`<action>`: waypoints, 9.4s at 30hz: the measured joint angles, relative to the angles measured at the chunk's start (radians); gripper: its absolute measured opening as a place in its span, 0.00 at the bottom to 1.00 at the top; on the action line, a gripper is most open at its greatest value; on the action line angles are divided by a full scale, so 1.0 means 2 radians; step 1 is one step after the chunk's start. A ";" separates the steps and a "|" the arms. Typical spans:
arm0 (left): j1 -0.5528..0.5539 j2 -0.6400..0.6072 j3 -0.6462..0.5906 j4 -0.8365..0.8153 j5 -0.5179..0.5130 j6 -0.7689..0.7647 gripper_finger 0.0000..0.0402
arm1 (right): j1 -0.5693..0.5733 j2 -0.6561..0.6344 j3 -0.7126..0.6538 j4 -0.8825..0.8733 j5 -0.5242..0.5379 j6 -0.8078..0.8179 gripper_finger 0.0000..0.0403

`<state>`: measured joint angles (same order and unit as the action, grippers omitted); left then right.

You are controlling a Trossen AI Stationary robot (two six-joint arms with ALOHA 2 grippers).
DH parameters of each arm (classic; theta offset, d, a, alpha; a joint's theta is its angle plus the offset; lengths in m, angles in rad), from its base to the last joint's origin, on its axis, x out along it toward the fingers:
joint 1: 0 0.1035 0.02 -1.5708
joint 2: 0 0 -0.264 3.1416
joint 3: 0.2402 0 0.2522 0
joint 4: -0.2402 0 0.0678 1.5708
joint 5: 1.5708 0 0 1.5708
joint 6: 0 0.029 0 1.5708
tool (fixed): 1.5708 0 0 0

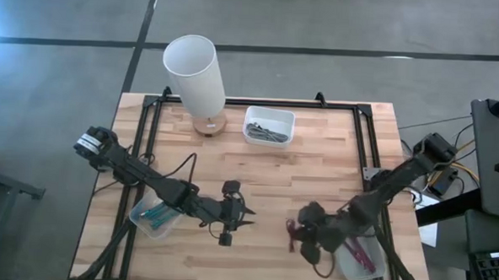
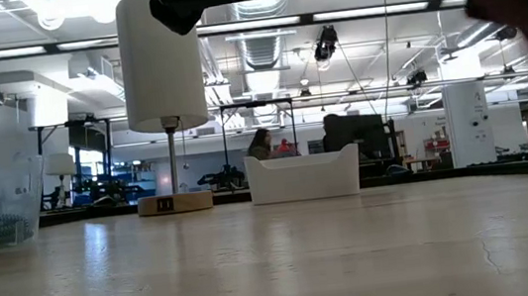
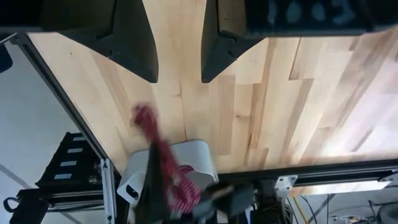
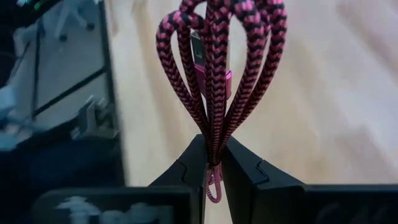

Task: Pick & Place USB Port
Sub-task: Put the pink black charger cable into the grey bin, then return to Home Position

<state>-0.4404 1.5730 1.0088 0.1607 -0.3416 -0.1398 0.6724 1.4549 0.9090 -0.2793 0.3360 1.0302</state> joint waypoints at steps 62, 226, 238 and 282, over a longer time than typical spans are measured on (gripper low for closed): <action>0.000 -0.002 -0.001 -0.019 0.000 -0.018 0.30 | 0.151 -0.047 0.013 -0.315 -0.195 0.408 0.24; 0.083 -0.778 -0.501 -0.050 -0.092 0.083 0.30 | -0.324 -0.683 -0.450 0.144 -0.167 -0.455 0.13; 0.083 -0.778 -0.501 -0.050 -0.092 0.083 0.30 | -0.324 -0.683 -0.450 0.144 -0.167 -0.454 0.13; 0.083 -0.778 -0.501 -0.050 -0.092 0.083 0.30 | -0.324 -0.683 -0.450 0.144 -0.167 -0.454 0.13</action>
<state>-0.2744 0.0175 0.0059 0.0601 -0.5247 0.0257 0.0235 0.0887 0.0097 0.0085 0.0010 0.1218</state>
